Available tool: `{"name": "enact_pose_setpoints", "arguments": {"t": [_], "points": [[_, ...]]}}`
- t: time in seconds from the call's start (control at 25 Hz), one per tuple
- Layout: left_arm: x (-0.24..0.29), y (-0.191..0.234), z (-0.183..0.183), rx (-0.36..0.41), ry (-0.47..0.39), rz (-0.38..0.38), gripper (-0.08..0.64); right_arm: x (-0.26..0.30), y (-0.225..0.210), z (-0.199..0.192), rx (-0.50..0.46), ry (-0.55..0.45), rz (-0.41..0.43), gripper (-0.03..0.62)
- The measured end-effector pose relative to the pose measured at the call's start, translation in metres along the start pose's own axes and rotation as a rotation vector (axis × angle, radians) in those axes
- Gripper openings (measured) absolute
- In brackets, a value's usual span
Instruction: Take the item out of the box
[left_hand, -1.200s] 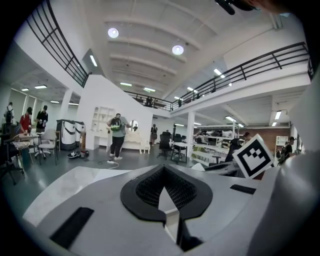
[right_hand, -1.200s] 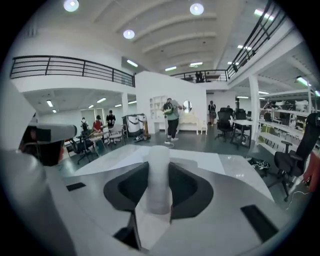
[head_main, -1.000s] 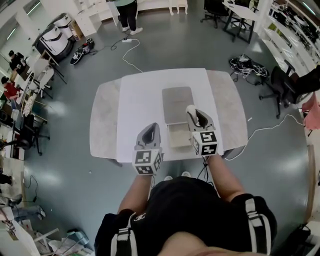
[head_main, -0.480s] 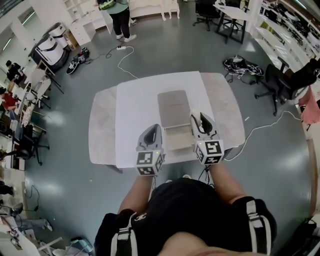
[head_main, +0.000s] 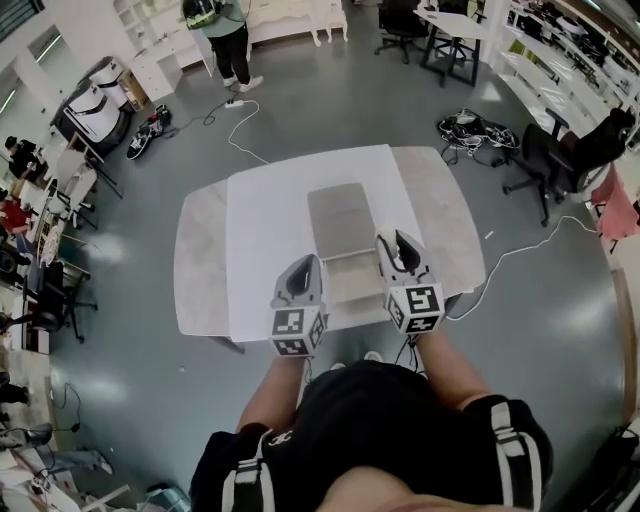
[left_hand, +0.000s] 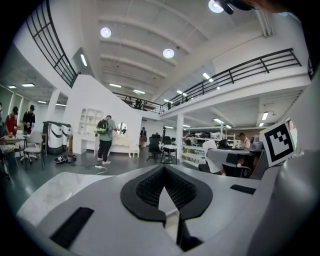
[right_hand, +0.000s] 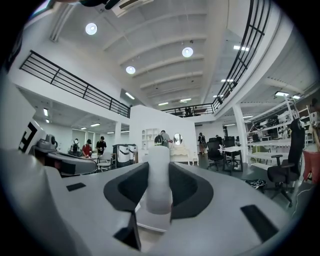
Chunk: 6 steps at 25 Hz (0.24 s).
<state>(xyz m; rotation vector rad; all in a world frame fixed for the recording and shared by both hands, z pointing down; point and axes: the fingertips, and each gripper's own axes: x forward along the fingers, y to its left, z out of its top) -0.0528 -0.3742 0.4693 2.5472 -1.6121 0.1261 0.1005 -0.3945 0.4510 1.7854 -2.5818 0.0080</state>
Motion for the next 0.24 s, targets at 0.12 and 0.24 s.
{"name": "enact_pose_setpoints", "arguments": {"t": [0.12,0.24], "points": [[-0.0002,-0.0026,-0.0012,0.000,0.002,-0.004,0.005,-0.0022,0.0006,-0.0004,-0.002,0.000,0.002,0.123],[-0.0025,-0.0038,0.0000,0.003,0.001,-0.008,0.005,-0.0040,0.0036,0.0021,-0.003,-0.007,0.005,0.123]]}}
